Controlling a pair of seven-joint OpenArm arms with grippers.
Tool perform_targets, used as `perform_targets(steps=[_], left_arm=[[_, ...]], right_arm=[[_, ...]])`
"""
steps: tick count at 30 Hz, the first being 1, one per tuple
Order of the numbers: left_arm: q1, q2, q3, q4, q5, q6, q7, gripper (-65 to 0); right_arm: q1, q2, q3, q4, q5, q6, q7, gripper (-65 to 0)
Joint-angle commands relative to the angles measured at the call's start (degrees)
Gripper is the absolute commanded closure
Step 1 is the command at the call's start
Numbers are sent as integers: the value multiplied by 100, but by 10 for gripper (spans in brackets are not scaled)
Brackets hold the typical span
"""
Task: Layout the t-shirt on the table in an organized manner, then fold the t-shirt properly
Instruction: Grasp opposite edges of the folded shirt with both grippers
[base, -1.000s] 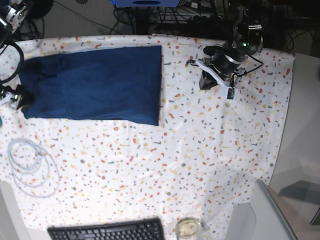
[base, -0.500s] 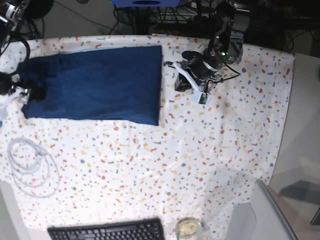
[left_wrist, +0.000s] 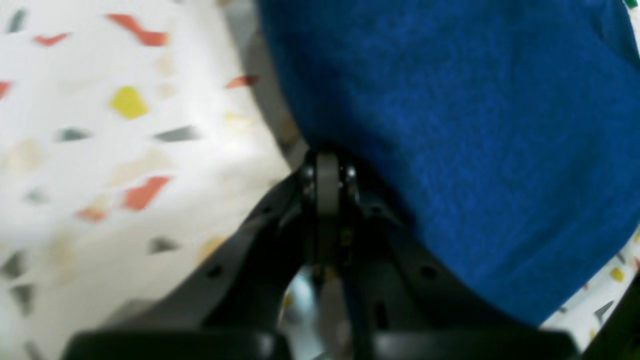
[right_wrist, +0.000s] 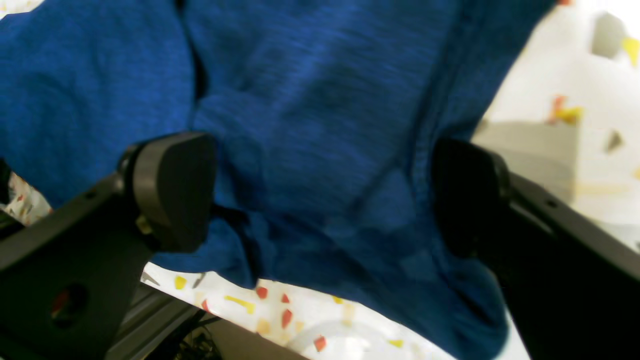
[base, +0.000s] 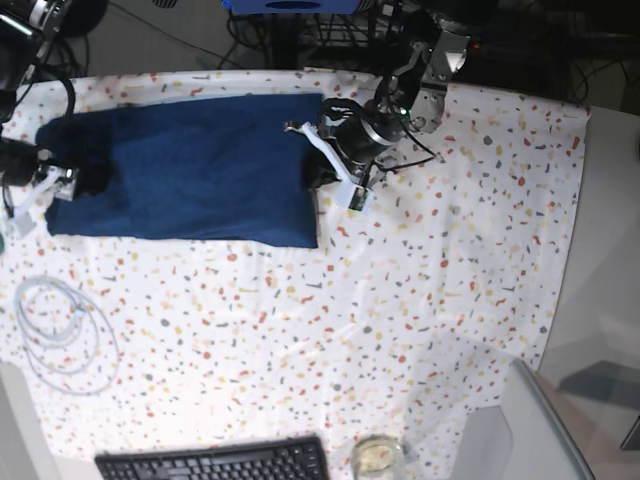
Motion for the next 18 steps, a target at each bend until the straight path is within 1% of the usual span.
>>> perform_targets(steps=[1, 6, 7, 9, 15, 17, 18], left_arm=[[-31, 15, 65, 59, -8, -41, -31, 0], [-84, 42, 109, 68, -8, -41, -14, 0], [-84, 50, 91, 68, -8, -41, -14, 0], [-75, 42, 56, 68, -8, -41, -14, 0], [-102, 33, 47, 59, -8, -41, -14, 0], [-110, 42, 74, 59, -8, -41, -5, 0], [-110, 42, 83, 59, -8, -41, -5, 0]], right_arm=[[15, -69, -175, -1, 11, 10, -121, -650], [42, -131, -395, -1, 20, 10, -94, -648], [42, -131, -377, -1, 20, 10, -85, -611], [50, -131, -359, -1, 20, 10, -85, -515], [182, -122, -403, 52, 11, 10, -121, -167], [173, -140, -395, 228, -7, 10, -129, -36], [129, -157, -395, 359, 2, 10, -165, 0]])
